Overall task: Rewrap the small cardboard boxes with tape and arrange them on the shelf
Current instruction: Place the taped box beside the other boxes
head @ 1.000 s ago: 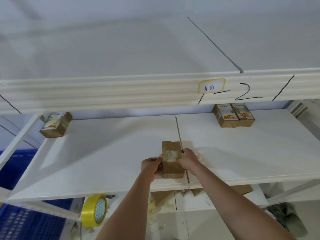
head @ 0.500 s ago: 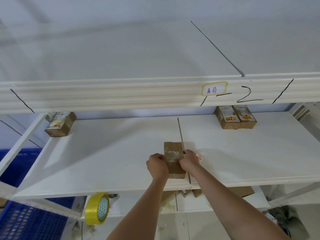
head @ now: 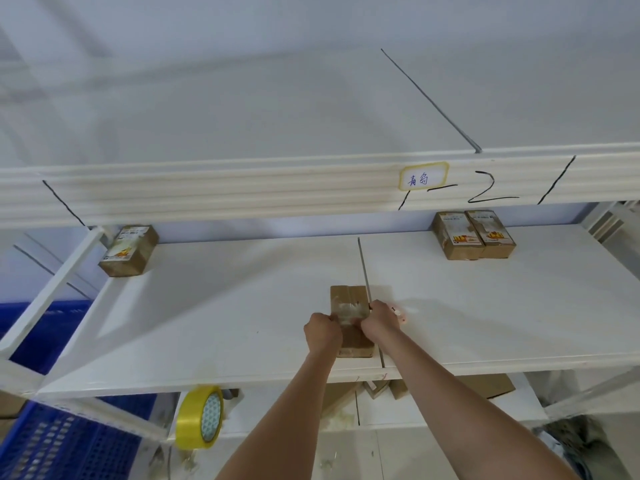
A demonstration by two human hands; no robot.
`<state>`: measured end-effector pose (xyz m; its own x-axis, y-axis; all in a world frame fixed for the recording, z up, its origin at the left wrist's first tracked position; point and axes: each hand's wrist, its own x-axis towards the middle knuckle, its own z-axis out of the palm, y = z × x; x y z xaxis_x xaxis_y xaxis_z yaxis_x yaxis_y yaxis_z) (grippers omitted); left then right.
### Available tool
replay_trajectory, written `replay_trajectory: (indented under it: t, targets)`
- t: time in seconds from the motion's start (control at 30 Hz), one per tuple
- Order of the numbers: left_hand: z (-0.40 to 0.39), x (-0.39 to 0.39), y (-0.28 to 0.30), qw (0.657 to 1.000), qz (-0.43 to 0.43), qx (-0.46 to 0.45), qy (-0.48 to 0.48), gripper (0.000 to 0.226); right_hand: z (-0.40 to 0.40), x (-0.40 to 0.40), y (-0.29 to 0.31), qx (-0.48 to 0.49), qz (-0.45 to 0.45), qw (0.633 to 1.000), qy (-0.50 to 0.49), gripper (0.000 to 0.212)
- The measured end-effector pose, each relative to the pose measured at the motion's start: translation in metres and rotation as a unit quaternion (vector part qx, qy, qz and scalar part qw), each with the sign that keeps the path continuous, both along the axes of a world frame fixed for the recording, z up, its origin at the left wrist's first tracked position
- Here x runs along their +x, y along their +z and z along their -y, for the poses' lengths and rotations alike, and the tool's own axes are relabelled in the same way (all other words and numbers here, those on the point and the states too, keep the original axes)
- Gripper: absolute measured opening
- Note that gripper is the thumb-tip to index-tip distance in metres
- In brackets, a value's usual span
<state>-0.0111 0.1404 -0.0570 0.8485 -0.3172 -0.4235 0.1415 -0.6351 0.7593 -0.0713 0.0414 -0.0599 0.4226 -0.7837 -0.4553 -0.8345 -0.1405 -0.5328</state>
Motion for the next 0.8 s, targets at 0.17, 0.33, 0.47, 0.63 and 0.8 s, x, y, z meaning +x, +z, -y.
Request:
replay_trajectory:
  t: [0.17,0.33,0.47,0.63,0.8]
  targets:
    - [-0.003,-0.007,0.009,0.997,-0.071,0.004,-0.021,0.025,-0.008,0.003,0.001,0.002,0.018,1.0,-0.025,0.039]
    - [-0.006,0.017,0.019,0.982,-0.184,-0.031,0.011,0.028,-0.008,0.0,0.012,0.074,0.078,0.993,-0.049,0.054]
    - [-0.012,0.021,0.021,0.983,-0.177,-0.039,0.015,0.019,-0.008,-0.001,0.018,0.095,0.1,0.989,-0.054,0.072]
    - [-0.015,0.023,0.026,0.984,-0.167,-0.06,0.01,0.013,-0.004,-0.006,0.018,0.135,0.131,0.981,-0.056,0.057]
    - [-0.02,0.043,0.039,0.956,-0.221,-0.192,-0.033,0.041,0.01,-0.024,0.039,0.288,0.288,0.912,-0.055,0.055]
